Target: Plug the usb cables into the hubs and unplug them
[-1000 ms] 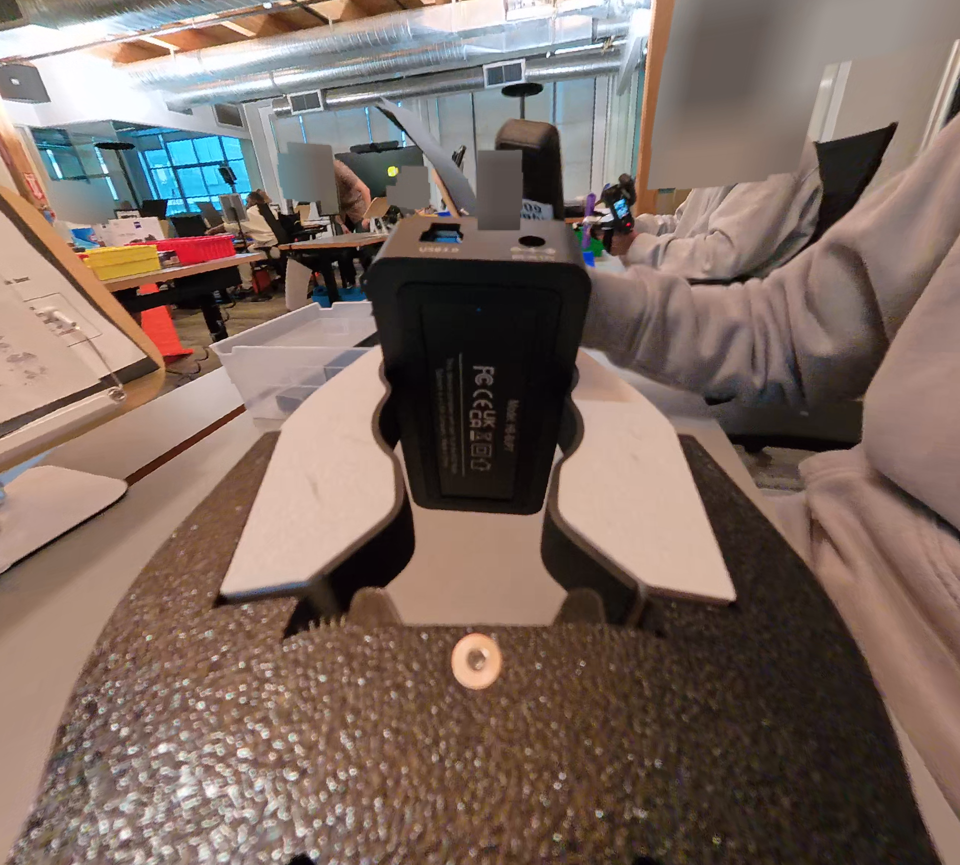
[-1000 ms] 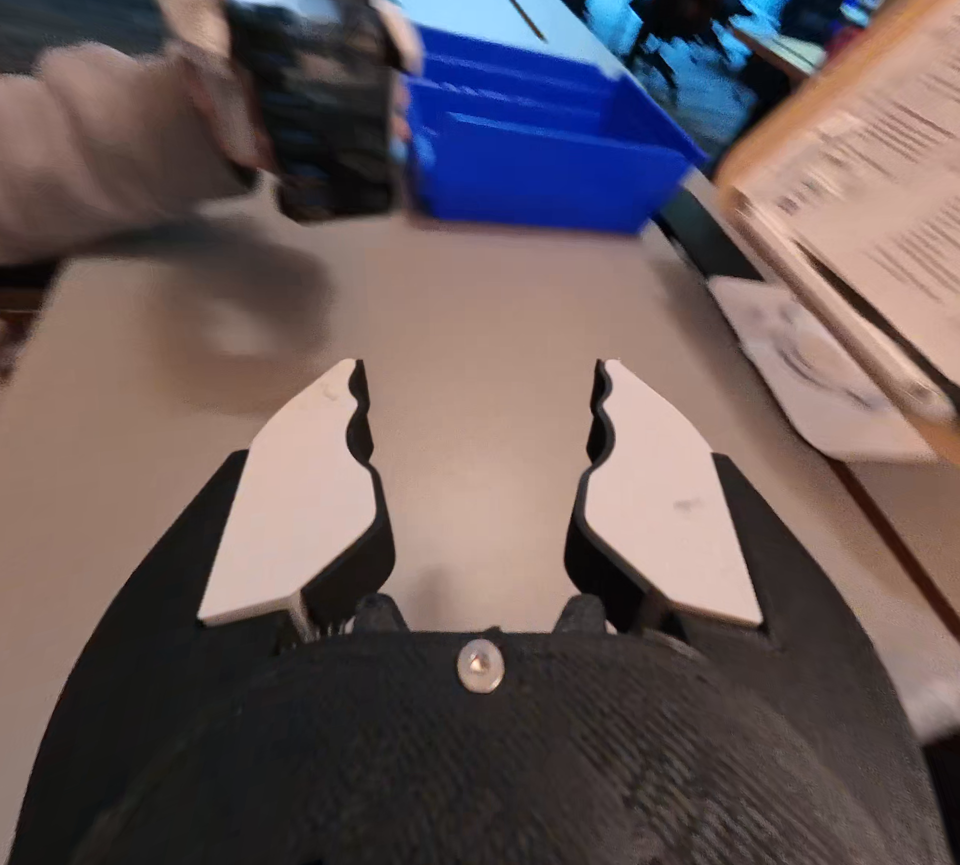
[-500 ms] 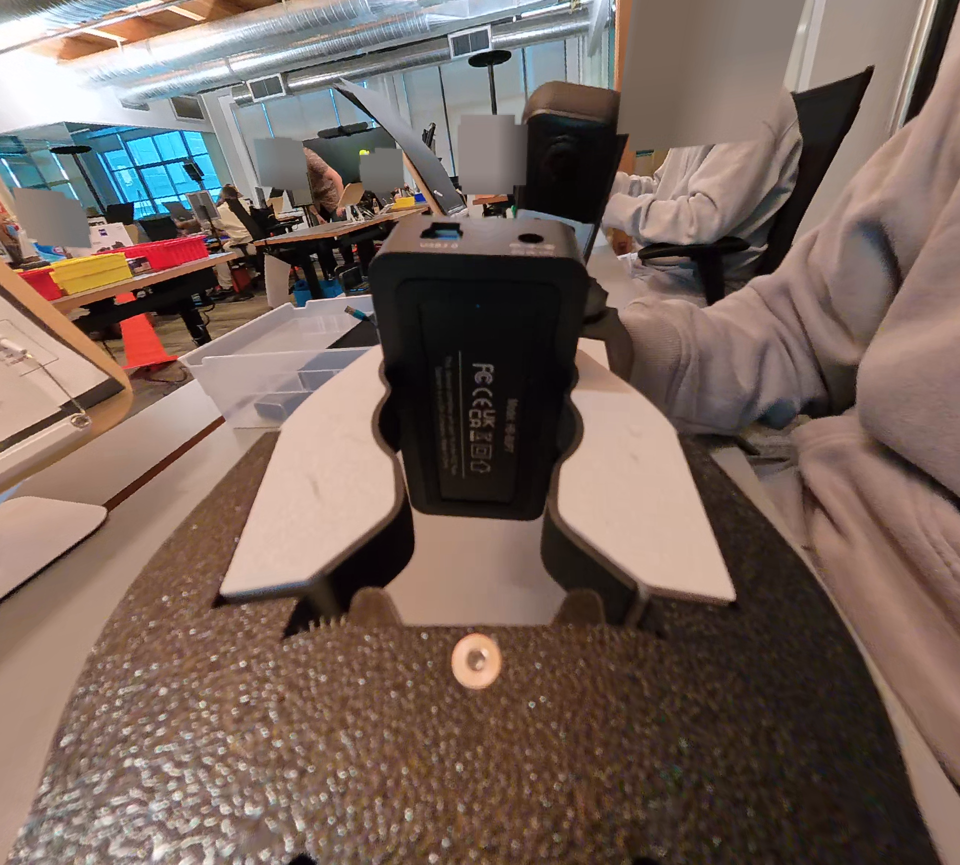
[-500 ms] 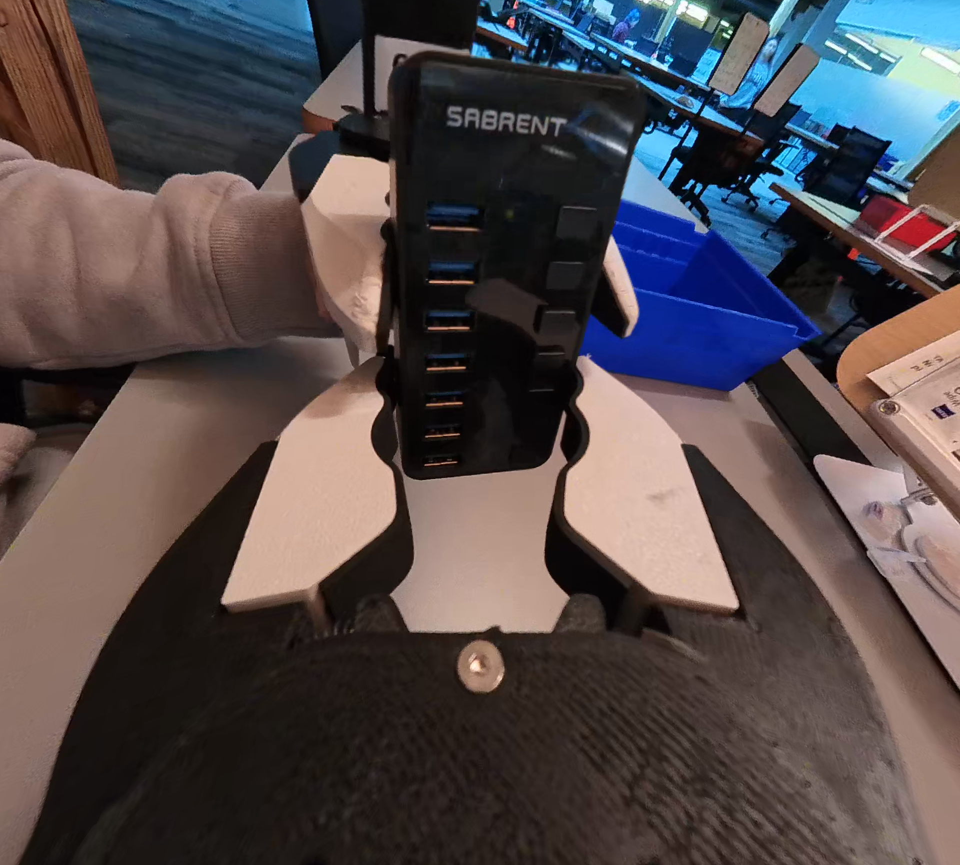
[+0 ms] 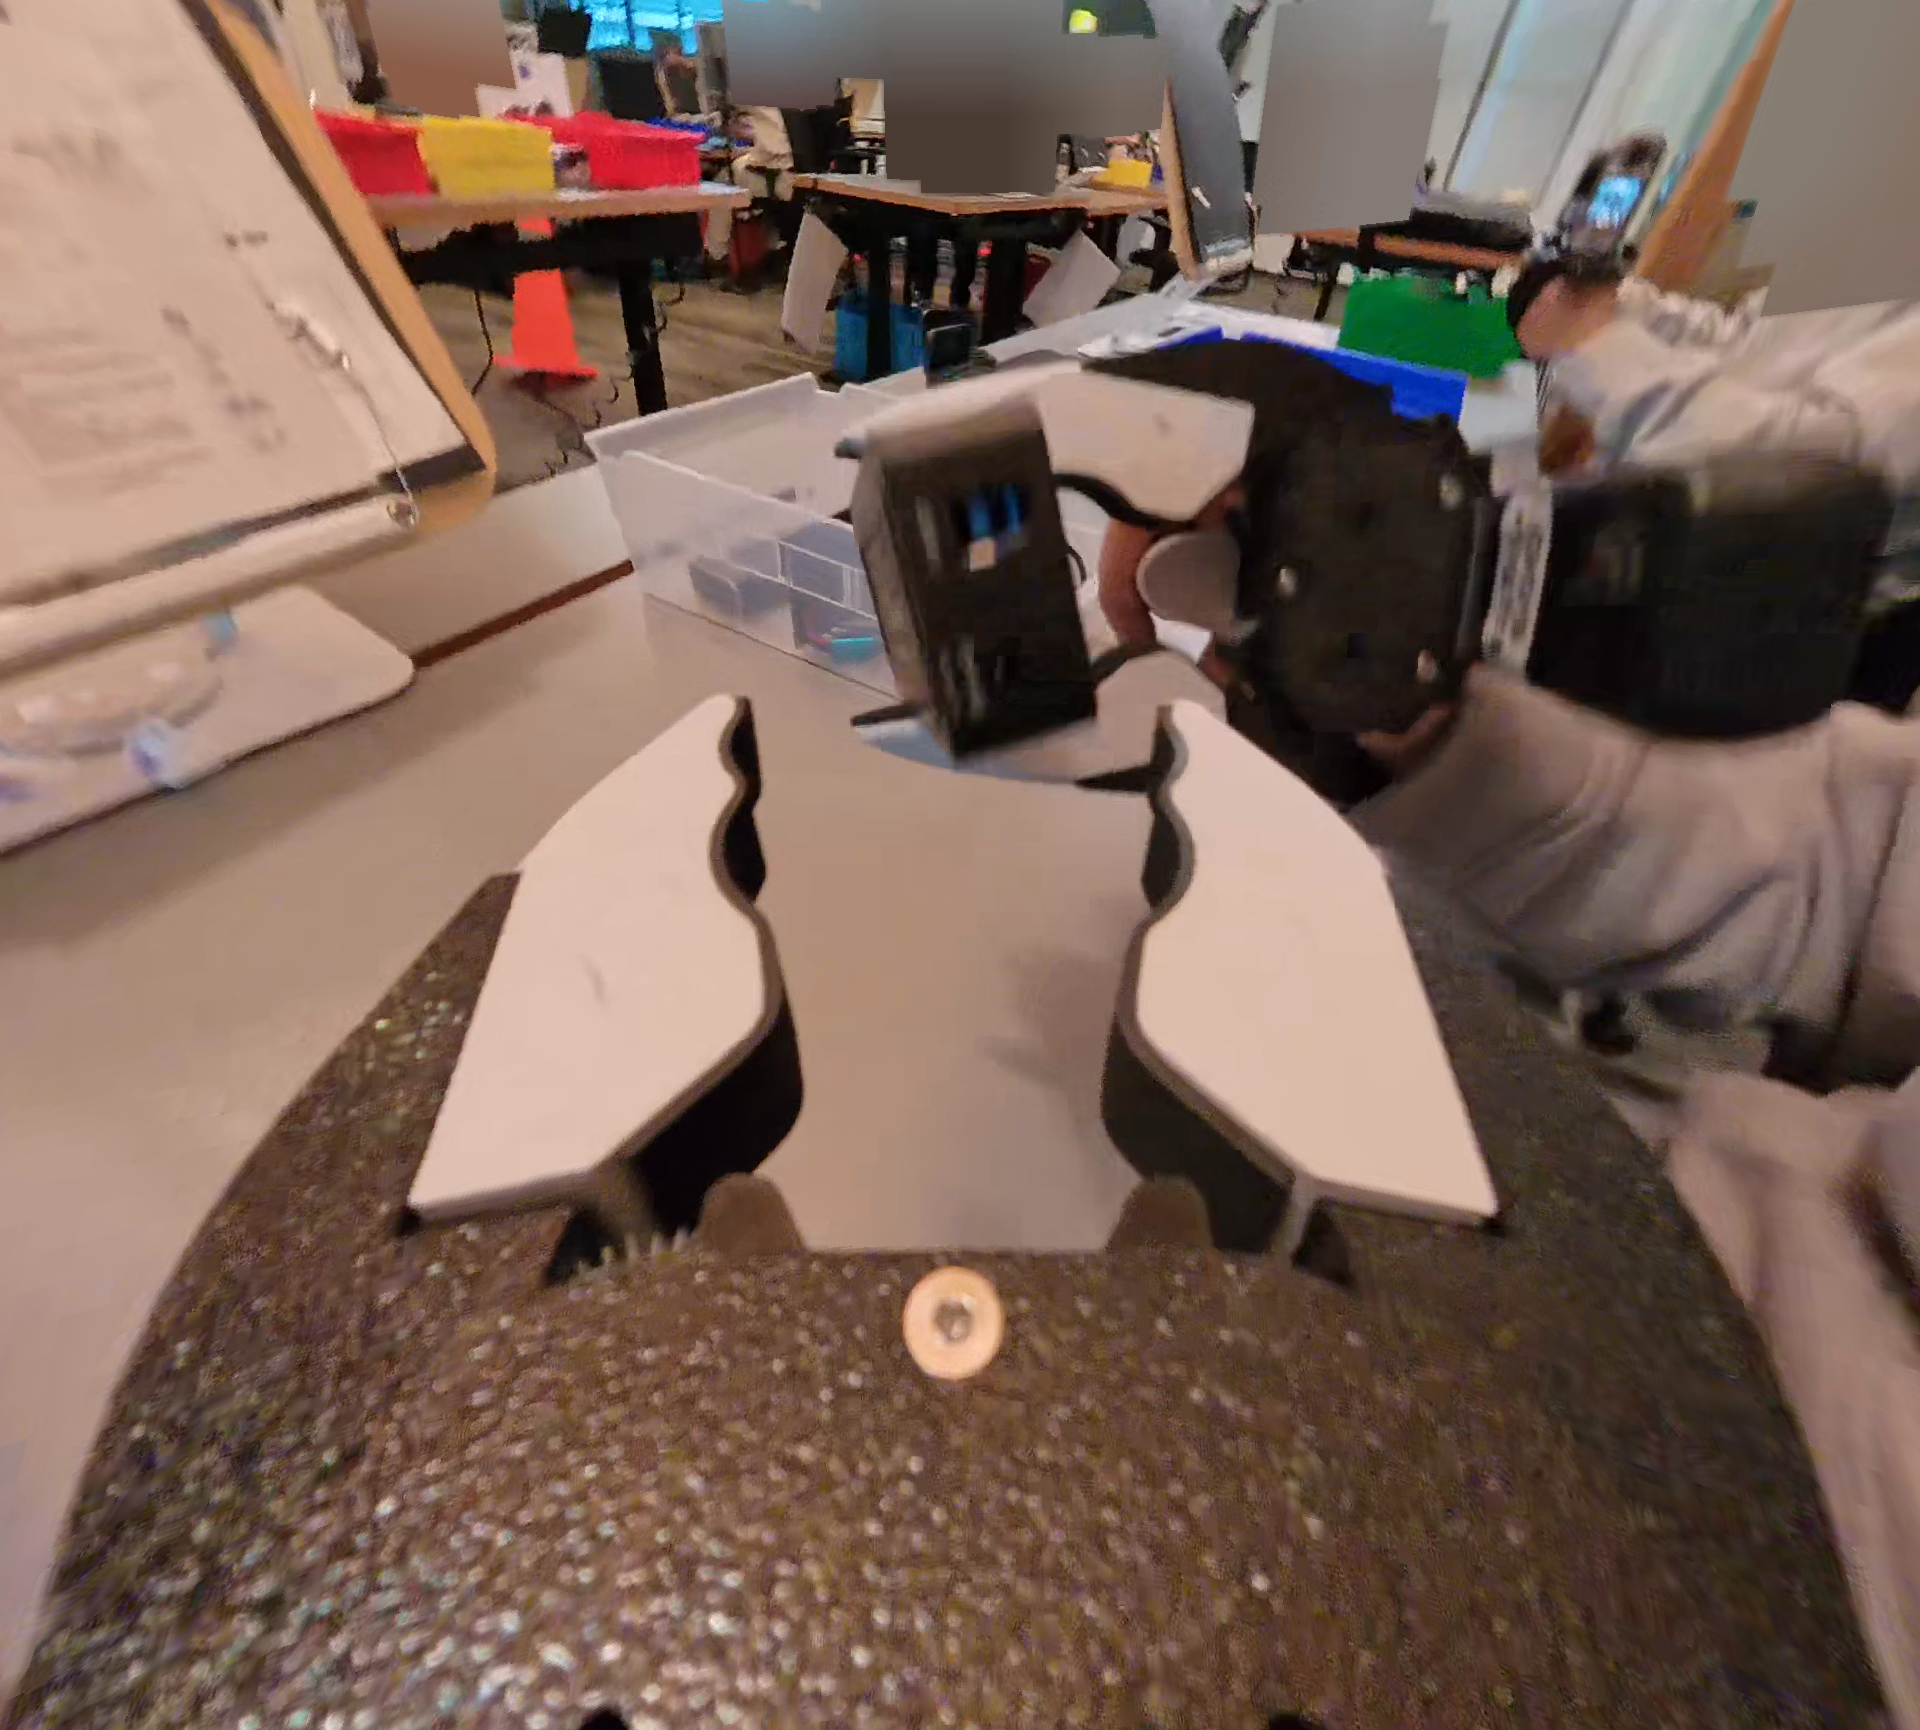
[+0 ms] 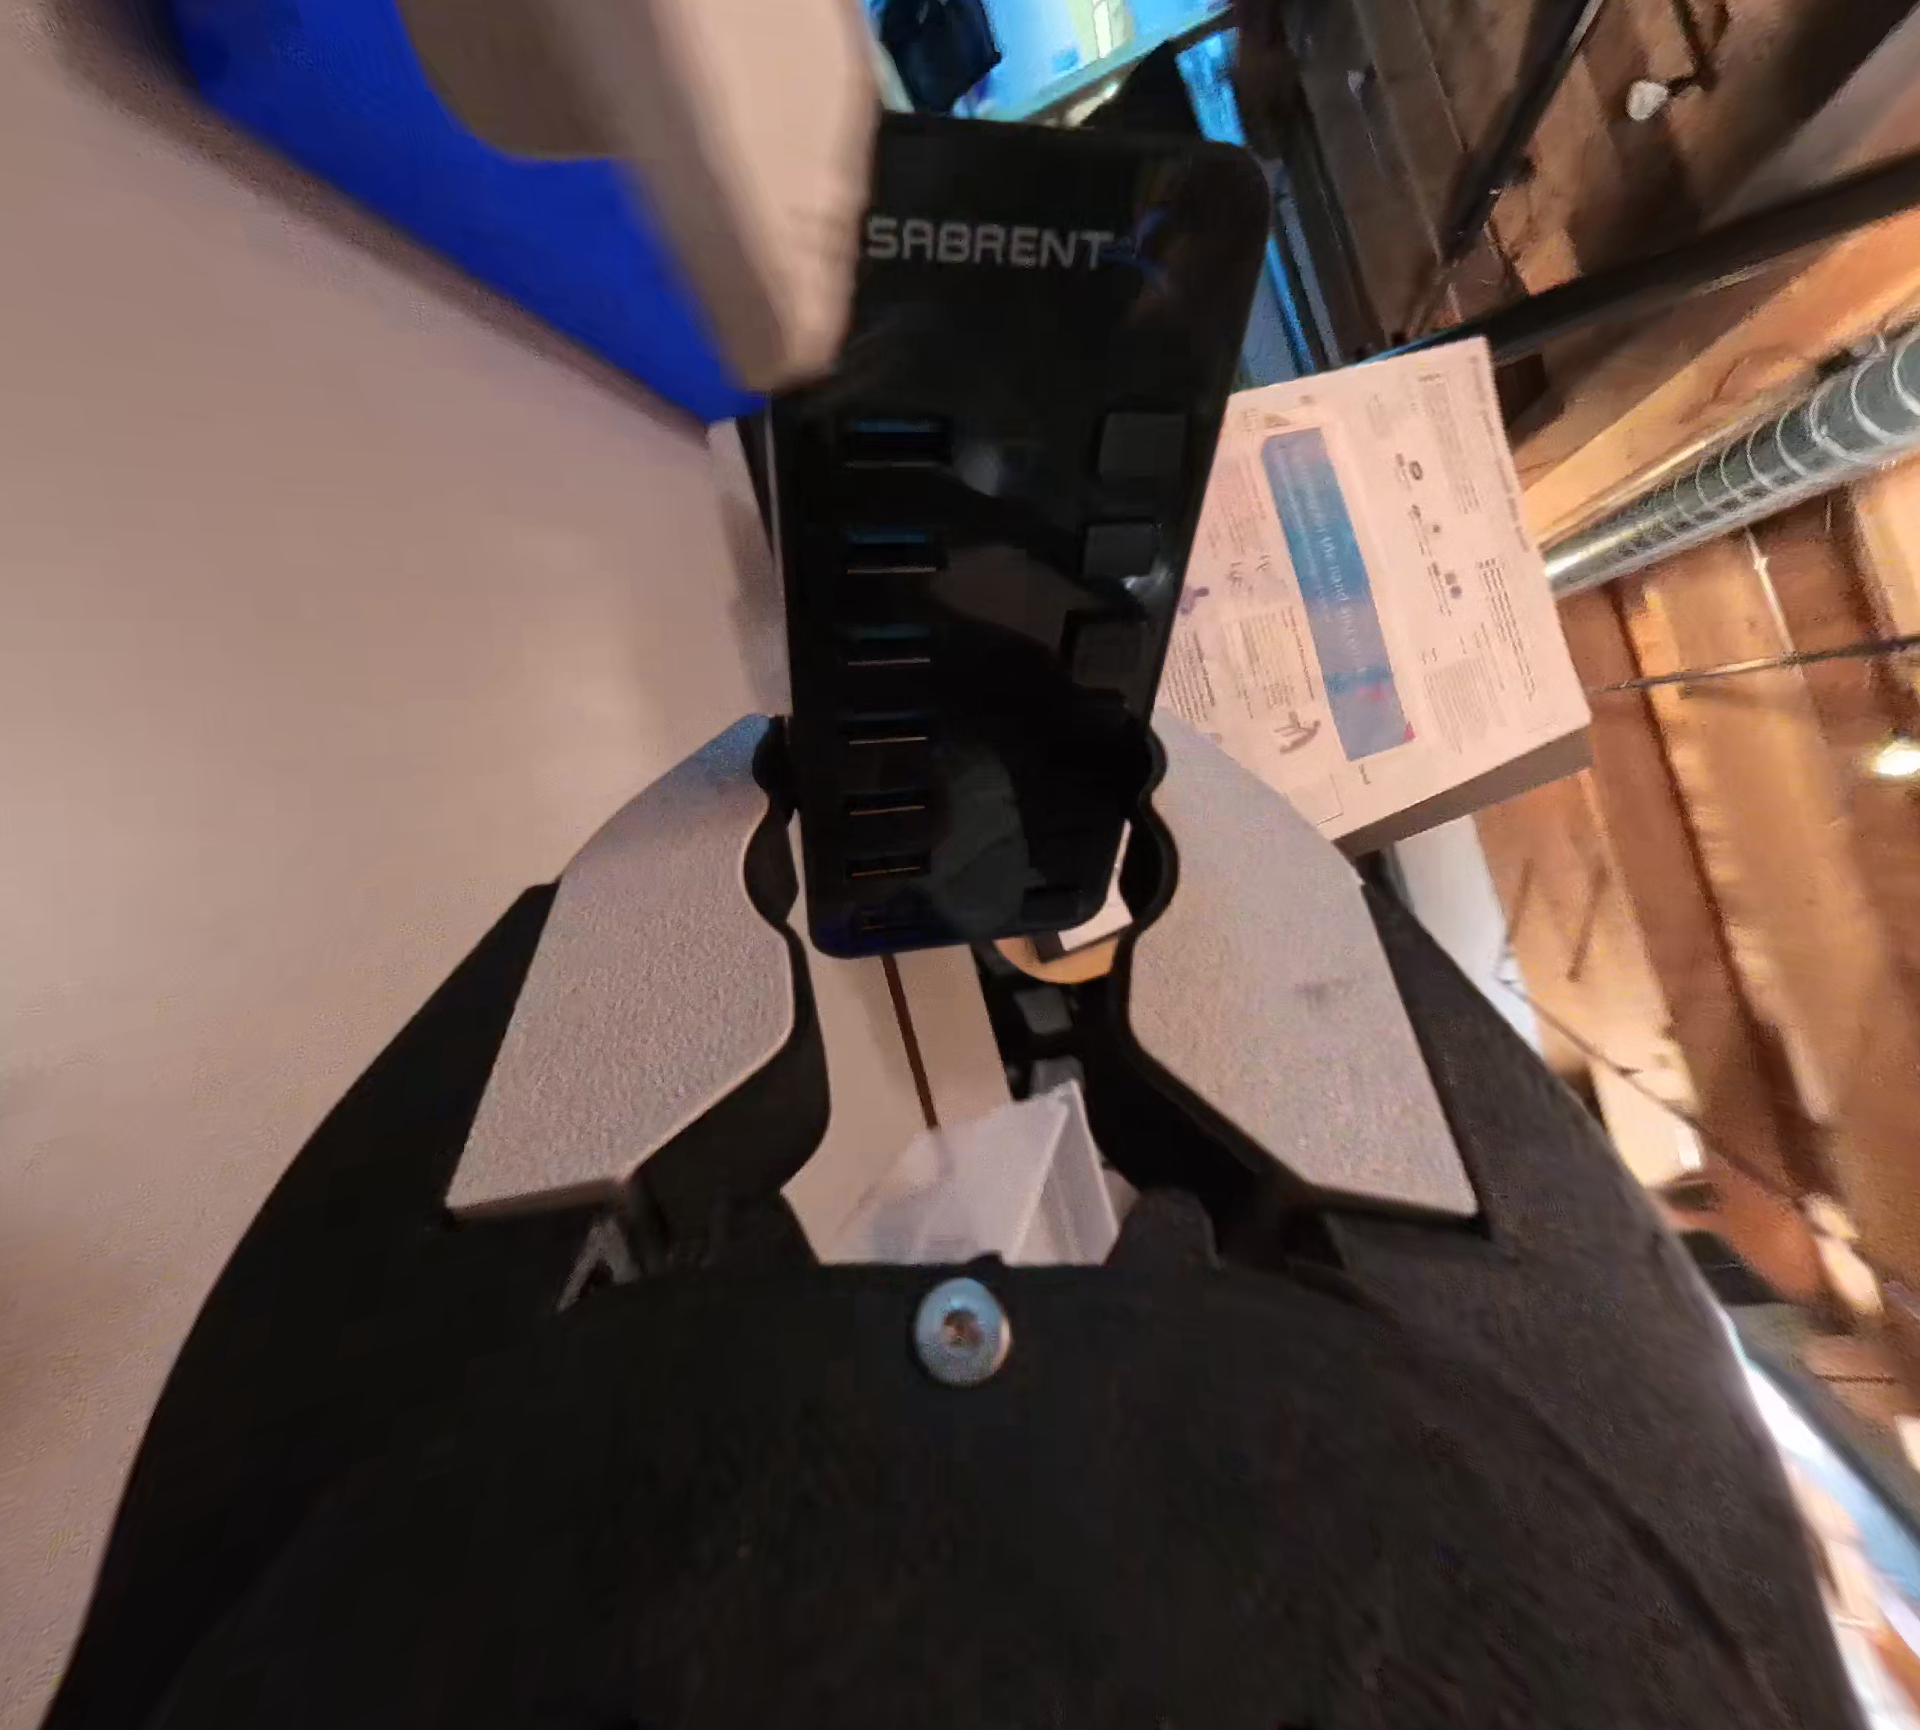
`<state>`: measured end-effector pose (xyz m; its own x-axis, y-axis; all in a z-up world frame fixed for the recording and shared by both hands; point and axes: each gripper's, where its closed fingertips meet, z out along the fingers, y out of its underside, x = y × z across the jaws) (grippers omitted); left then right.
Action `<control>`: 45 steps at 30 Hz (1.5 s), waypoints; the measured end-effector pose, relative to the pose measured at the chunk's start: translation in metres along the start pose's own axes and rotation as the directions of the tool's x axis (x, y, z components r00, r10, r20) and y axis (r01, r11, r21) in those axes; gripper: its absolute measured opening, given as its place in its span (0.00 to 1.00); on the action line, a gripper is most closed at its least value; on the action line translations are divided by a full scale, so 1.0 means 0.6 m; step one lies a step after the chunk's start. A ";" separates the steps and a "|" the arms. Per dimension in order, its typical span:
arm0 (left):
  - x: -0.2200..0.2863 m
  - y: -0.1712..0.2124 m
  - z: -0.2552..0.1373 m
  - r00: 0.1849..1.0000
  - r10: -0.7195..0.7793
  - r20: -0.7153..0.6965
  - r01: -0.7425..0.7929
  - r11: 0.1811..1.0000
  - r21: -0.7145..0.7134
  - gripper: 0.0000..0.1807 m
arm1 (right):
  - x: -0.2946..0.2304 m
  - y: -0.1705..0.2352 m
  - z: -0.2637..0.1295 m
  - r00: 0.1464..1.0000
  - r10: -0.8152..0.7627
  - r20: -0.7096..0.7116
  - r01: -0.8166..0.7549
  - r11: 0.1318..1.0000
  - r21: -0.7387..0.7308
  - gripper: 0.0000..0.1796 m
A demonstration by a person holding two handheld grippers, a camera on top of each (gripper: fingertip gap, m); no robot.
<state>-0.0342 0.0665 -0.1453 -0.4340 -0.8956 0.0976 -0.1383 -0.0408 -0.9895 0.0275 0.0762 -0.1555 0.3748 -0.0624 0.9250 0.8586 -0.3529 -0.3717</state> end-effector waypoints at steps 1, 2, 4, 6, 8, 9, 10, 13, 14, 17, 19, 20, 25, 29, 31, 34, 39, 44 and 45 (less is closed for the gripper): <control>0.001 0.001 0.003 0.999 -0.049 0.002 0.049 0.999 -0.004 0.37 | -0.008 0.003 0.002 0.999 -0.054 0.002 0.054 0.998 -0.029 0.34; 0.002 0.004 0.006 0.996 -0.085 -0.001 0.085 0.996 -0.014 0.34 | -0.013 0.005 0.002 0.993 -0.114 -0.010 0.113 0.992 -0.051 0.34; 0.000 0.016 0.010 0.995 -0.095 0.014 0.096 0.994 -0.054 0.22 | -0.026 0.005 0.001 0.981 -0.195 0.003 0.194 0.978 -0.079 0.34; -0.010 0.026 0.010 0.997 -0.052 0.049 0.055 0.995 -0.078 0.16 | -0.026 0.006 0.000 0.972 -0.232 -0.022 0.229 0.968 -0.100 0.34; -0.011 0.030 0.013 0.995 -0.095 0.027 0.097 0.993 -0.072 0.15 | -0.029 0.012 0.002 0.975 -0.221 -0.007 0.219 0.970 -0.109 0.34; -0.013 0.030 0.017 0.992 -0.128 0.009 0.129 0.991 -0.046 0.15 | -0.032 0.017 0.005 0.980 -0.197 0.007 0.196 0.974 -0.112 0.34; -0.016 0.030 0.020 0.985 -0.174 -0.011 0.174 0.985 -0.011 0.15 | -0.037 0.021 0.007 0.984 -0.175 0.025 0.177 0.978 -0.106 0.34; -0.033 0.031 0.024 0.955 -0.292 -0.053 0.295 0.953 0.070 0.15 | -0.034 0.021 0.012 0.988 -0.157 -0.005 0.156 0.984 -0.082 0.37; -0.036 0.027 0.023 0.946 -0.317 -0.065 0.322 0.941 0.100 0.15 | -0.032 0.013 0.011 0.987 -0.159 -0.024 0.157 0.986 -0.061 0.36; -0.043 0.019 0.022 0.951 -0.306 -0.048 0.310 0.939 0.148 0.15 | -0.032 -0.022 0.010 0.992 -0.105 -0.066 0.106 0.994 0.006 0.40; -0.038 0.014 0.021 0.960 -0.278 -0.040 0.281 0.947 0.154 0.15 | -0.034 -0.026 0.015 0.992 -0.100 -0.075 0.099 0.995 -0.005 0.42; -0.035 0.012 0.021 0.962 -0.270 -0.042 0.273 0.950 0.151 0.15 | -0.034 -0.028 0.018 0.991 -0.101 -0.085 0.101 0.995 -0.001 0.42; -0.033 0.014 0.019 0.970 -0.241 -0.035 0.244 0.961 0.128 0.15 | -0.034 -0.038 0.015 0.994 -0.072 -0.088 0.076 0.996 0.051 0.35; -0.029 0.016 0.022 0.969 -0.244 -0.046 0.248 0.961 0.123 0.15 | -0.038 -0.032 0.011 0.998 -0.055 -0.028 0.056 0.997 0.048 0.35; -0.029 0.019 0.026 0.964 -0.263 -0.046 0.267 0.956 0.120 0.16 | -0.043 -0.027 0.008 0.999 -0.041 0.021 0.040 0.998 0.044 0.35; -0.042 0.021 0.026 0.980 -0.192 0.058 0.182 0.974 0.135 0.21 | -0.019 0.014 0.005 0.996 -0.069 0.059 0.070 0.997 -0.015 0.35; -0.063 0.035 0.016 0.985 -0.020 0.172 0.012 0.999 0.046 0.27 | 0.126 0.215 0.001 0.984 0.023 0.176 0.022 0.968 -0.249 0.35; -0.055 0.048 0.030 0.994 -0.033 0.101 0.029 0.999 0.034 0.25 | 0.194 0.453 0.029 0.917 0.160 0.364 0.040 0.874 -0.485 0.35; -0.053 0.051 0.033 0.996 -0.037 0.087 0.035 0.999 0.033 0.24 | 0.184 0.487 0.036 0.890 0.196 0.411 0.052 0.853 -0.519 0.35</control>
<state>-0.0070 0.0849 -0.1810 -0.3496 -0.9285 0.1249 -0.1239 -0.0863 -0.9885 0.3271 -0.0137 -0.1637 0.6457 0.2592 0.7183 0.5708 -0.7886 -0.2286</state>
